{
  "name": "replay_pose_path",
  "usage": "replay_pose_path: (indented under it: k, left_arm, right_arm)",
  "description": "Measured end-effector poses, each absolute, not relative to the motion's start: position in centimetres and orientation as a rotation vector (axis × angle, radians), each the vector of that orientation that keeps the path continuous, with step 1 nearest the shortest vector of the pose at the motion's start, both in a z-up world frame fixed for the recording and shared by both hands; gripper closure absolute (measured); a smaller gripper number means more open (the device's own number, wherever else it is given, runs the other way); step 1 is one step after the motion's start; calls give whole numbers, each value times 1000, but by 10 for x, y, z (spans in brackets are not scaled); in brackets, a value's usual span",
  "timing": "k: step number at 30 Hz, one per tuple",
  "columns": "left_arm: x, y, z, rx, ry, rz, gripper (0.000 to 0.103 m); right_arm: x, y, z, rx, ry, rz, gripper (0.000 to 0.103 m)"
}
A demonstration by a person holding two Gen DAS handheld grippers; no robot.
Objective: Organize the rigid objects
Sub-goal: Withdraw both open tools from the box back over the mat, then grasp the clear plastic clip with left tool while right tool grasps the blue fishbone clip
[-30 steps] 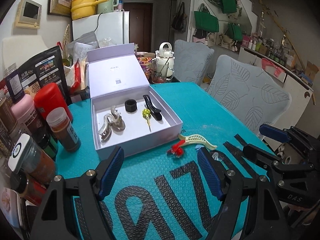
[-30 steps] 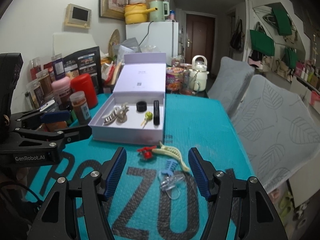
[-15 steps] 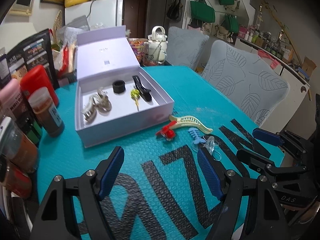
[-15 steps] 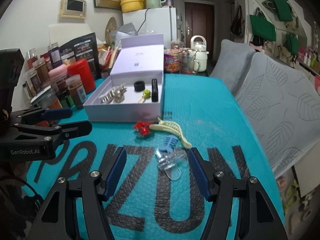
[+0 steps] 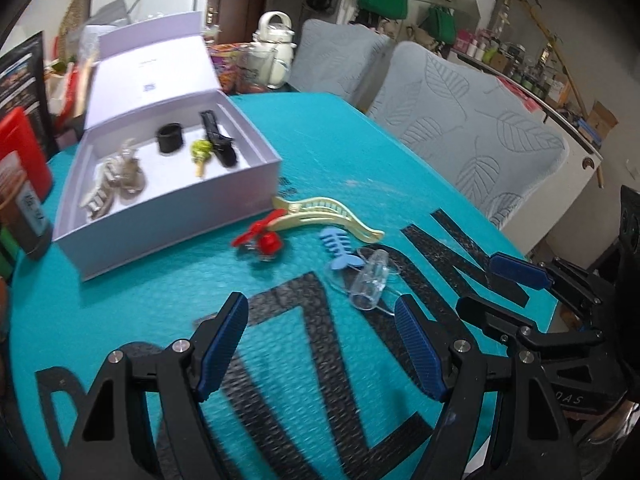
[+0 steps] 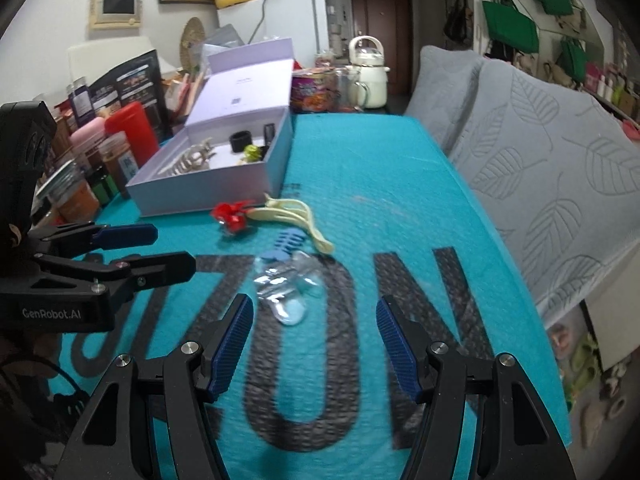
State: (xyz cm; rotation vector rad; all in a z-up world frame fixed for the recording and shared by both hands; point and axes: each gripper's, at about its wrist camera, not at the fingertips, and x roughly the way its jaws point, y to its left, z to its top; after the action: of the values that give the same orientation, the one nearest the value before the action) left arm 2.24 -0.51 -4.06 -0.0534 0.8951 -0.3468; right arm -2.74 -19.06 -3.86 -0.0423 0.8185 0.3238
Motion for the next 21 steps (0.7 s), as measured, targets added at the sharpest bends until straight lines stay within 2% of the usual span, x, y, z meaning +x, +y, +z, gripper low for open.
replay_pose_path:
  k: [16,21]
  left_arm:
    - [69,-65,-85,54,1016,-416,27]
    - [71,-79,-89,139,989,-396,27]
  right_arm:
    - [-7,-239,-58,20,868,245,39]
    - [-2,-243,-60,30,876,241,39]
